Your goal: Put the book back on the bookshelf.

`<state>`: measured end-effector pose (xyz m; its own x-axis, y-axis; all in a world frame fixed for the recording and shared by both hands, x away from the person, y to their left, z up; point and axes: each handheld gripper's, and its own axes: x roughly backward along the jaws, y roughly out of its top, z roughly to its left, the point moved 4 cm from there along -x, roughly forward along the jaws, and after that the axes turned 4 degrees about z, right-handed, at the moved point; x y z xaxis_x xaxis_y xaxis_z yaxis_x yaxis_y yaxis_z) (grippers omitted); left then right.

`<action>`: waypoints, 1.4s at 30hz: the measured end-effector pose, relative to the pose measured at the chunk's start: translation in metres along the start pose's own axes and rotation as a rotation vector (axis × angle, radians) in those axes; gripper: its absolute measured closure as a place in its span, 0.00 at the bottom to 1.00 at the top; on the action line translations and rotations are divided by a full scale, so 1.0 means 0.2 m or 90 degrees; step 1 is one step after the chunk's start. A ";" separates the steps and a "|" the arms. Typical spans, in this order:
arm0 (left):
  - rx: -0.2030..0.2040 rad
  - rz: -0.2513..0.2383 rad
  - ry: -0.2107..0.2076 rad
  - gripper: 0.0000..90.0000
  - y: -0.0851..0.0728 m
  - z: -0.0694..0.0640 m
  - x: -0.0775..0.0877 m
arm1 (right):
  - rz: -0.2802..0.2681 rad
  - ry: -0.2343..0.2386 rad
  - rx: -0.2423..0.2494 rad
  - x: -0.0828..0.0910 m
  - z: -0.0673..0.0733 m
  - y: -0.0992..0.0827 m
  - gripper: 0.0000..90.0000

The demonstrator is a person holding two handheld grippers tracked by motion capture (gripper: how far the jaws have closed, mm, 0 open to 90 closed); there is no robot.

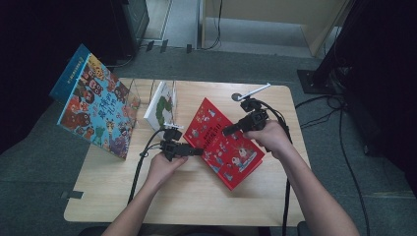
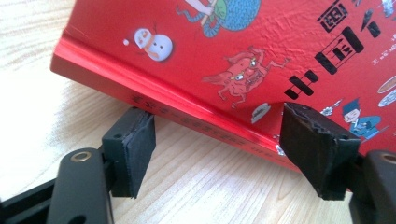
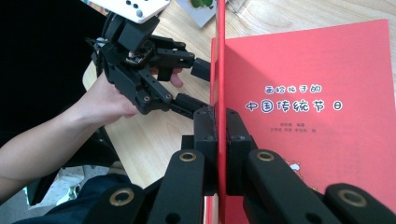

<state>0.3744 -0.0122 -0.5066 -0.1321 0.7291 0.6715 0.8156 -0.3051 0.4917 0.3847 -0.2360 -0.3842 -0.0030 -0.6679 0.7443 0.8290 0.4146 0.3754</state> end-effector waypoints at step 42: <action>-0.215 -0.159 -0.145 0.85 0.26 -0.25 0.55 | -0.147 0.031 0.213 0.03 -0.09 -0.12 0.70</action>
<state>0.3750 0.0219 -0.3788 -0.1423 0.9097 0.3900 0.5405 -0.2587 0.8006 0.3749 -0.2602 -0.3989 -0.1351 -0.7918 0.5956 0.5817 0.4233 0.6946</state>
